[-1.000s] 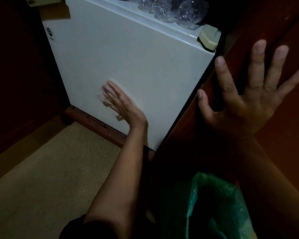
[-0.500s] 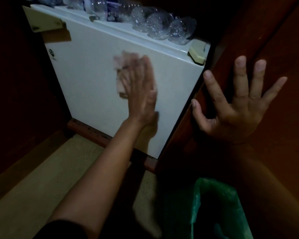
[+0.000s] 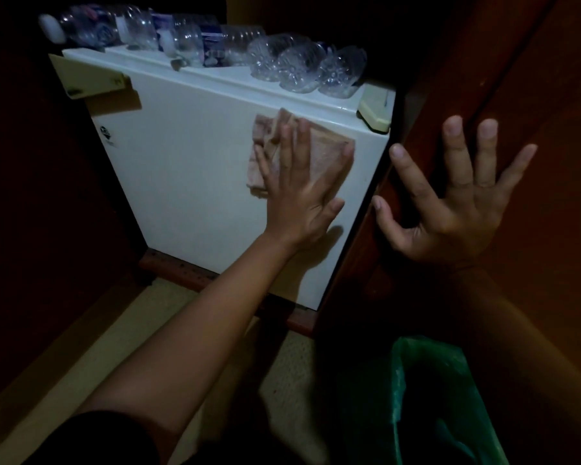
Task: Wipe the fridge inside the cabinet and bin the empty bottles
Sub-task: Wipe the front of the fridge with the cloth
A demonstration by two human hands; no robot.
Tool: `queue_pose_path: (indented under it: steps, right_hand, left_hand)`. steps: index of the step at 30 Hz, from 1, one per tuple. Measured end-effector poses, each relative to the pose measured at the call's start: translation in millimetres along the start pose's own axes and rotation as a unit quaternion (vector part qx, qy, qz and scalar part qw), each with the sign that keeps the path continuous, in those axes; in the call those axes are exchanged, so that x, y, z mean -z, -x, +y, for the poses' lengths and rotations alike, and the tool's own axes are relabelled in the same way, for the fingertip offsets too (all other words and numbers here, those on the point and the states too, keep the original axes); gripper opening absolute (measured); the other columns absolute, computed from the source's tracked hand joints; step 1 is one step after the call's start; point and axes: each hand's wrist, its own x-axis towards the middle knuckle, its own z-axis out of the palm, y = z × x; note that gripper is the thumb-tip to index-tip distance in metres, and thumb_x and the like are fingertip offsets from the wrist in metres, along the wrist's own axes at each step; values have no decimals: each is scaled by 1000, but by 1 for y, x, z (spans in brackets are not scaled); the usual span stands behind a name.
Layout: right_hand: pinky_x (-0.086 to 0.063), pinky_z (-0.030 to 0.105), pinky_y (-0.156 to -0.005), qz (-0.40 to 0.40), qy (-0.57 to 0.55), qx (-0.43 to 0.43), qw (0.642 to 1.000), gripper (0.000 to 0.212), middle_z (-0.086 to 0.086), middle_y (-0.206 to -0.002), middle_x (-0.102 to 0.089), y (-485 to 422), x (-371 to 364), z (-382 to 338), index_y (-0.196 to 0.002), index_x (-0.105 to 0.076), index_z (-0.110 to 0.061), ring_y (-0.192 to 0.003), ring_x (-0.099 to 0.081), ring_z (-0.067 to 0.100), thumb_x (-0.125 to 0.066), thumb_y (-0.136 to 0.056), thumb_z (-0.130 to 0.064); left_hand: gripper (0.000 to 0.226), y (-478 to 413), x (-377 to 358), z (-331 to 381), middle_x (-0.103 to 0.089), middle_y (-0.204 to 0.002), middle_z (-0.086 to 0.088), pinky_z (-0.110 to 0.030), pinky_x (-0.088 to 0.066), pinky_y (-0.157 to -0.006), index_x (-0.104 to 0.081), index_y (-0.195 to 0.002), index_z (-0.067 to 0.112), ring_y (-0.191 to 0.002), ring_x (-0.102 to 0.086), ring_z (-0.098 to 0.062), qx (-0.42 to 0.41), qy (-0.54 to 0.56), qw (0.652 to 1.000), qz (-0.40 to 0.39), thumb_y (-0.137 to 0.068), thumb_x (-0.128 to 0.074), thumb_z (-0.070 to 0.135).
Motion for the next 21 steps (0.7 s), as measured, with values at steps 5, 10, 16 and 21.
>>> queue_pose_path:
  steps: [5,10,16,21]
  right_hand:
    - [-13,69,-118,5,2,-2,1000,67,17,-155,-43,0,-1,-1,-148,-58,-29,-157,-15,24,-74,-88,-55]
    - [-11,68,-119,5,-1,-8,1000,67,17,-155,-42,0,0,-2,-148,-58,-29,-157,-15,23,-74,-88,-54]
    - [-15,72,-115,3,-2,-20,1000,63,20,-152,-46,-1,2,-6,-145,-62,-26,-148,-28,31,-75,-88,-52]
    - [-16,72,-113,5,-6,-33,999,60,23,-149,-48,-2,3,-12,-143,-63,-25,-144,-32,35,-75,-89,-49]
  left_hand:
    - [68,36,-18,-24,28,-167,-6,-69,10,-119,-34,-158,39,-155,25,-28,-198,-69,976,-56,-100,-17,69]
    - [66,21,-4,-31,-12,-169,-7,-66,4,-119,-22,-162,37,-158,15,-20,-263,-94,960,-14,-103,-24,66]
    - [66,30,-18,-17,10,-172,-10,-73,2,-116,-9,-161,41,-155,24,-24,-149,-29,988,-4,-101,-19,67]
    - [69,133,-79,-5,27,-169,0,-67,15,-119,-1,-163,37,-156,24,-25,-94,21,990,-100,-104,-27,60]
